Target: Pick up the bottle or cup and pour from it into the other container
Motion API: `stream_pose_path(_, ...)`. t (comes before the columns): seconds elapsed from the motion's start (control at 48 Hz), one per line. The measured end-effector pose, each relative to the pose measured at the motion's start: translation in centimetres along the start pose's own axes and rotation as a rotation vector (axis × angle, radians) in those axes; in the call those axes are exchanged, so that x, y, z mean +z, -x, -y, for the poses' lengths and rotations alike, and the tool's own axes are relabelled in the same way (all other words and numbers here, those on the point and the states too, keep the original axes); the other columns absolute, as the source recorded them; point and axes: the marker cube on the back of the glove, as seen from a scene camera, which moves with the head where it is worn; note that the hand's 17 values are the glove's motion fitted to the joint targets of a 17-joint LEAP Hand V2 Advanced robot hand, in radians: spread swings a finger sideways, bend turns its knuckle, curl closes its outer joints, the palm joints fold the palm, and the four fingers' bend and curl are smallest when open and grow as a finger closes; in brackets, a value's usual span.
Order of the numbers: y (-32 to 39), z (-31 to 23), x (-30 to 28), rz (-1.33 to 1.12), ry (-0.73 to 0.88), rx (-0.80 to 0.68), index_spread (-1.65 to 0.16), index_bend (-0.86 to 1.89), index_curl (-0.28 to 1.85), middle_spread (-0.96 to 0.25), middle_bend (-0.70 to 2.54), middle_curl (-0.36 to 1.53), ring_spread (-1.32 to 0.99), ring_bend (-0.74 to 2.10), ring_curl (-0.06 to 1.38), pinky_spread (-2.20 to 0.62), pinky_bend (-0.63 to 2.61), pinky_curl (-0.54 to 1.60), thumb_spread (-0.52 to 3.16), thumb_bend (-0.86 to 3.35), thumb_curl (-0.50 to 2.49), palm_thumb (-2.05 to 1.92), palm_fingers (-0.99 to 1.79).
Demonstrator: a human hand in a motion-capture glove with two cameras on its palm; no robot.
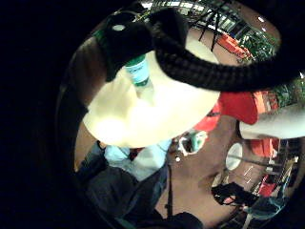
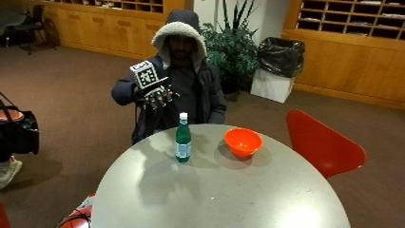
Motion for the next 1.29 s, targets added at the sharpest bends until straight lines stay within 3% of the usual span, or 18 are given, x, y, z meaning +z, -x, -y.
stream_pose_path(0.042,-0.8,1.0,0.4,0.012,-0.078,0.034,-0.39,0.14,0.25,-0.01,0.19,0.31,0.17,0.22,0.24,0.35,0.47,0.32,1.06,-0.03,0.33,0.41,0.38)
stream_pose_path(0.167,-3.6,1.1,1.8,0.062,0.008,-0.039,-0.39,0.14,0.25,-0.01,0.19,0.31,0.17,0.21,0.24,0.35,0.47,0.33,1.05,-0.03,0.34,0.41,0.37)
stream_pose_path(0.437,-6.3,5.2,7.3,0.287,-0.014,0.033,-0.37,0.13,0.24,0.0,0.19,0.31,0.18,0.22,0.26,0.35,0.5,0.34,1.02,-0.02,0.35,0.44,0.34)
stream_pose_path(0.937,-4.6,15.0,14.9,0.797,0.069,-0.068,-0.34,0.12,0.23,0.04,0.19,0.32,0.19,0.21,0.27,0.35,0.61,0.37,0.93,-0.02,0.38,0.58,0.3)
stream_pose_path(1.103,-3.5,16.8,16.7,0.857,0.063,-0.109,-0.32,0.09,0.2,-0.01,0.26,0.34,0.17,0.33,0.29,0.31,0.6,0.36,0.84,0.0,0.41,0.73,0.53)
stream_pose_path(1.228,-2.6,17.1,17.8,0.936,-0.007,-0.107,-0.33,0.14,0.22,-0.13,0.39,0.38,0.02,0.47,0.33,0.25,0.46,0.31,0.77,0.03,0.45,0.89,0.92)
stream_pose_path(1.29,-2.3,16.9,18.1,0.948,-0.053,-0.122,-0.32,0.13,0.23,-0.17,0.38,0.39,-0.03,0.5,0.34,0.23,0.41,0.31,0.75,0.02,0.47,0.92,0.96)
